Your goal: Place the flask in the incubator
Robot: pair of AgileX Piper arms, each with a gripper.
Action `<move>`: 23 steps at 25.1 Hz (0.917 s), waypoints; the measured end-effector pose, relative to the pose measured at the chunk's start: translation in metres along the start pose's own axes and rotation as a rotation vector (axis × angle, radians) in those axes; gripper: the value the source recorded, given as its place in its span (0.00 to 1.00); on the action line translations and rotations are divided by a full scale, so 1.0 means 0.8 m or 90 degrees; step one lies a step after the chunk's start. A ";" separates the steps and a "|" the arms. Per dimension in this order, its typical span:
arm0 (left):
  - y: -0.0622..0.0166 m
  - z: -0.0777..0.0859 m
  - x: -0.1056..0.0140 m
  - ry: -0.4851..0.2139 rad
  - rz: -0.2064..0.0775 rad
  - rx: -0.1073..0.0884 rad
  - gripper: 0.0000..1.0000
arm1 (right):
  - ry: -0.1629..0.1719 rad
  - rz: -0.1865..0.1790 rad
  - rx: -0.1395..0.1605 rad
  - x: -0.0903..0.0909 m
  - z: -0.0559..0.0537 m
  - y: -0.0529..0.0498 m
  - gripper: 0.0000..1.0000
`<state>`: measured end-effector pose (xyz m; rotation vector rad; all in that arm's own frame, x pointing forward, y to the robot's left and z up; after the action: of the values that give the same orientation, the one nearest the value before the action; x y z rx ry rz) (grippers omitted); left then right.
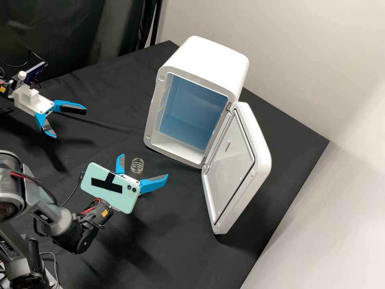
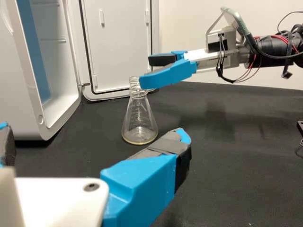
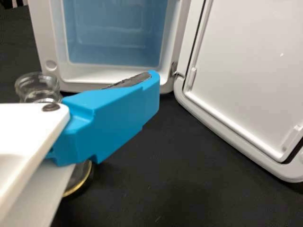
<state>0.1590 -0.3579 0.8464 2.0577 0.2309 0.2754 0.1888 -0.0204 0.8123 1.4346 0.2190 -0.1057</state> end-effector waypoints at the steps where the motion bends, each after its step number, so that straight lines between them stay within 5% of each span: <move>1: -0.0002 0.000 0.000 -0.002 -0.001 0.001 1.00 | -0.002 -0.004 0.002 0.000 0.002 -0.001 1.00; 5: 0.0033 0.003 -0.002 -0.011 0.008 0.009 1.00 | -0.019 -0.012 0.029 -0.001 0.011 -0.004 1.00; 10: 0.0075 0.005 -0.003 -0.013 0.020 0.004 1.00 | -0.032 -0.032 0.046 -0.002 0.017 -0.012 1.00; 16: 0.0079 0.004 -0.003 -0.012 0.022 0.002 1.00 | -0.041 -0.040 0.048 -0.006 0.024 -0.013 1.00; 23: 0.0111 0.003 -0.005 -0.006 0.031 0.005 1.00 | -0.035 -0.078 0.047 -0.018 0.025 -0.023 1.00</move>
<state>0.1561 -0.3652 0.8527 2.0734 0.1761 0.2951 0.1728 -0.0438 0.8000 1.4900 0.2593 -0.2560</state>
